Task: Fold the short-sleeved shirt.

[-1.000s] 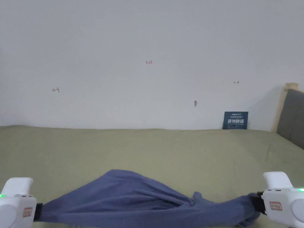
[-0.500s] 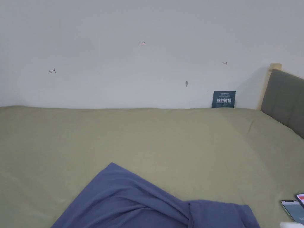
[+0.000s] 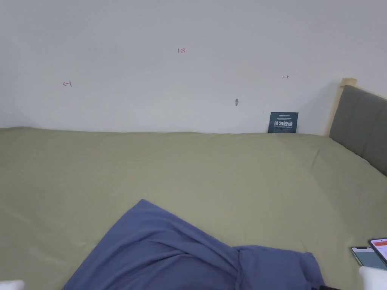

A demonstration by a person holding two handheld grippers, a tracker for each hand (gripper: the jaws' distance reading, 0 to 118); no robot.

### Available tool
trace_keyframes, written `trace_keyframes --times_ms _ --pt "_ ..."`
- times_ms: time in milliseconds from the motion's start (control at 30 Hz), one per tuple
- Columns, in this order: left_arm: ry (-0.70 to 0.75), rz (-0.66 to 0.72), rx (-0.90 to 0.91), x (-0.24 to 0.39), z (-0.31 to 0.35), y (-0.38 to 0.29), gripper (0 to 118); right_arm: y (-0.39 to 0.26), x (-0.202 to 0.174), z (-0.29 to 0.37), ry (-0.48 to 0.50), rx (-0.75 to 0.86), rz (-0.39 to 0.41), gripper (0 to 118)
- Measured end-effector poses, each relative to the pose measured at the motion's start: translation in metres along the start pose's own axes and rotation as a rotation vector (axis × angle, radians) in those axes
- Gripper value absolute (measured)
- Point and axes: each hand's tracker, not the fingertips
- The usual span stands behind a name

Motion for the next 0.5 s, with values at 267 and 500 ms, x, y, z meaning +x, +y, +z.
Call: trace_keyframes --times_ms 267,500 --pt "-0.033 -0.094 0.103 0.047 0.008 0.007 0 -0.004 -0.038 0.032 0.004 0.130 0.072 0" --pt "-0.067 -0.068 0.087 0.047 -0.005 0.009 0 -0.003 -0.044 0.036 0.014 0.157 0.084 0"
